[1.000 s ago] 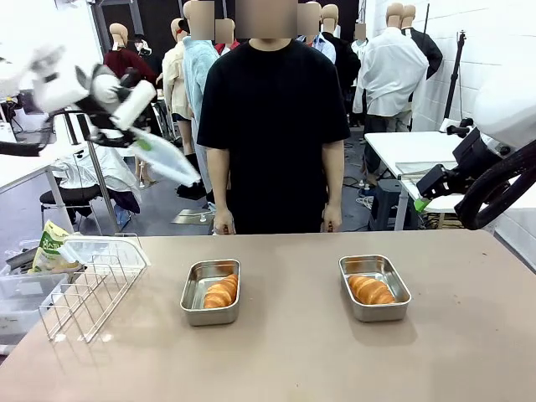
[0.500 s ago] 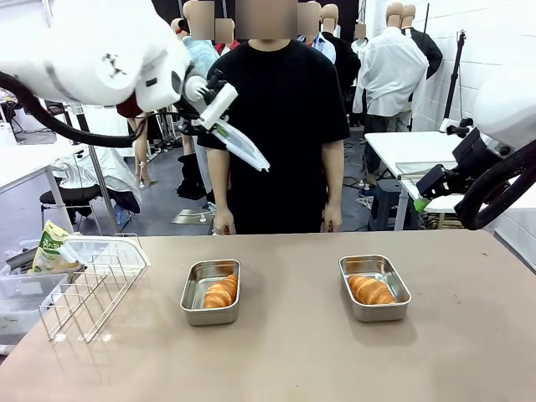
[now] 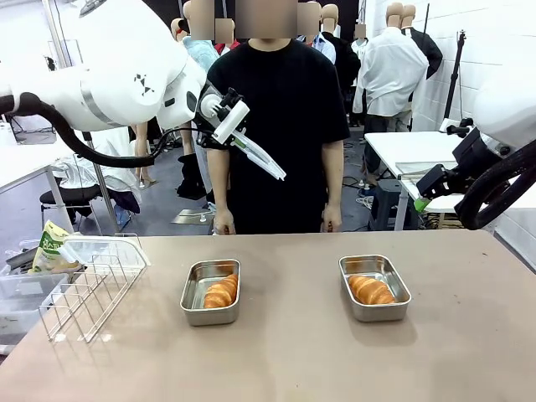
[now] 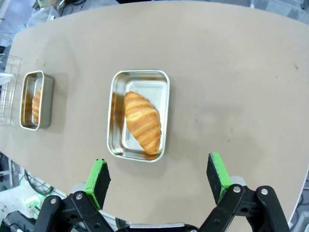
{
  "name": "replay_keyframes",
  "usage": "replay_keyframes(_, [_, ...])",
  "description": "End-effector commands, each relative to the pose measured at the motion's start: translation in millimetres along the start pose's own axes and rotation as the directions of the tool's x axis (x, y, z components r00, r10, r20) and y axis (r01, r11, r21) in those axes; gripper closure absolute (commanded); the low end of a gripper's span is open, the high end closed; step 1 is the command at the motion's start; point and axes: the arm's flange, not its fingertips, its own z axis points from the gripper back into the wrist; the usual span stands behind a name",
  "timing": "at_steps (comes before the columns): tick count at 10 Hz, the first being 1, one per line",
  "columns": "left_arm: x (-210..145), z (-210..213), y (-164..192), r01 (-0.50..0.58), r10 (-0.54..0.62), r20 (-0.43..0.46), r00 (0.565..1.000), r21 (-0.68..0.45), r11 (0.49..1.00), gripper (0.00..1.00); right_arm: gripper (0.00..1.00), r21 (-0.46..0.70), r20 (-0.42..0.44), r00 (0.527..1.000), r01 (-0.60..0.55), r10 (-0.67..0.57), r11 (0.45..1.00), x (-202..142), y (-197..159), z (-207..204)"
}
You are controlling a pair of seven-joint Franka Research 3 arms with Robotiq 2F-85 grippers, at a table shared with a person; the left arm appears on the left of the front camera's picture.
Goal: Place the bread in airtight containers.
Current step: Pick up one Airtight Container lid and hand it to the human, then release when the human grabs the Airtight Container lid.
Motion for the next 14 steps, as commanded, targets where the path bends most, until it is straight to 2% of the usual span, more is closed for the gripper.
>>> replay_keyframes(1, [-10,20,-14,0.006,-0.007,0.040,0.999,0.035,0.999,1.00,0.00,0.002,0.001,1.000,0.000,0.000,1.000,0,0,-1])
replay_keyframes(2, [0,0,0,0.000,0.000,0.000,1.000,0.000,1.000,1.00,0.00,0.002,0.001,1.000,0.000,0.000,1.000,0,0,-1])
replay_keyframes(14, [0,0,0,0.000,0.000,0.000,1.000,0.000,1.000,1.00,0.00,0.002,0.001,1.000,0.000,0.000,1.000,0,0,-1])
